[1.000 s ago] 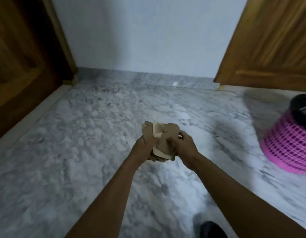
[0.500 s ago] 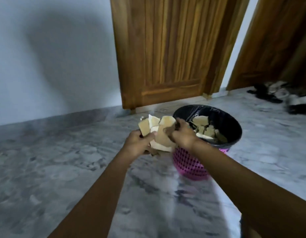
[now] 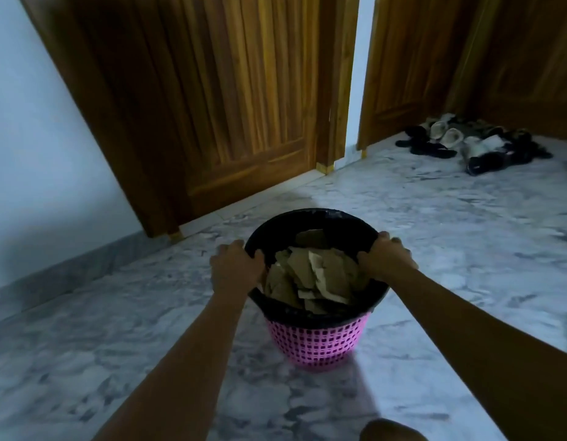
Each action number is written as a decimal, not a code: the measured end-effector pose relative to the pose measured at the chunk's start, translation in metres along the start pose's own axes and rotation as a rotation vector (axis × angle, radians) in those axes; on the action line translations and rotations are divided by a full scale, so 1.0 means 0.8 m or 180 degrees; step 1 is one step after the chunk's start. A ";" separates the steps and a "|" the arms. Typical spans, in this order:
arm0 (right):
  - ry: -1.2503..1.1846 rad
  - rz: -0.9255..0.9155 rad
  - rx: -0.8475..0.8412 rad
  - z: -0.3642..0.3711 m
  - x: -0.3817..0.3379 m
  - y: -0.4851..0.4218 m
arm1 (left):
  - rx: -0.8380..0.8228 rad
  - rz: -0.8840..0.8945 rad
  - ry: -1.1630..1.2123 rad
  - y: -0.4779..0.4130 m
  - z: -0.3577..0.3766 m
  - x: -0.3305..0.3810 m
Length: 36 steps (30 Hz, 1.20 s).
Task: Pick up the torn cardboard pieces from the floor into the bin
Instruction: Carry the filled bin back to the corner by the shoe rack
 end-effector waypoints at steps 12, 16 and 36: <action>-0.0853 0.1764 -0.0307 -0.158 0.083 0.062 | -0.1073 -0.0409 -0.0422 -0.018 -0.074 0.136; -0.1203 0.2306 -0.0118 -0.336 0.112 0.129 | -0.1585 -0.0343 -0.0143 0.032 -0.159 0.282; -0.2525 0.4130 0.0664 -0.935 0.495 0.576 | -0.3576 0.0390 0.0143 0.612 -0.240 0.885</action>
Point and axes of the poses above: each hand's wrist, its own y-axis away from the middle knuckle, its own z-axis out of the palm, x = y × z, the point moved 9 cm from there along -y, towards the middle knuckle, and after that the axes turned 10 degrees about x, right-handed, at the moved point
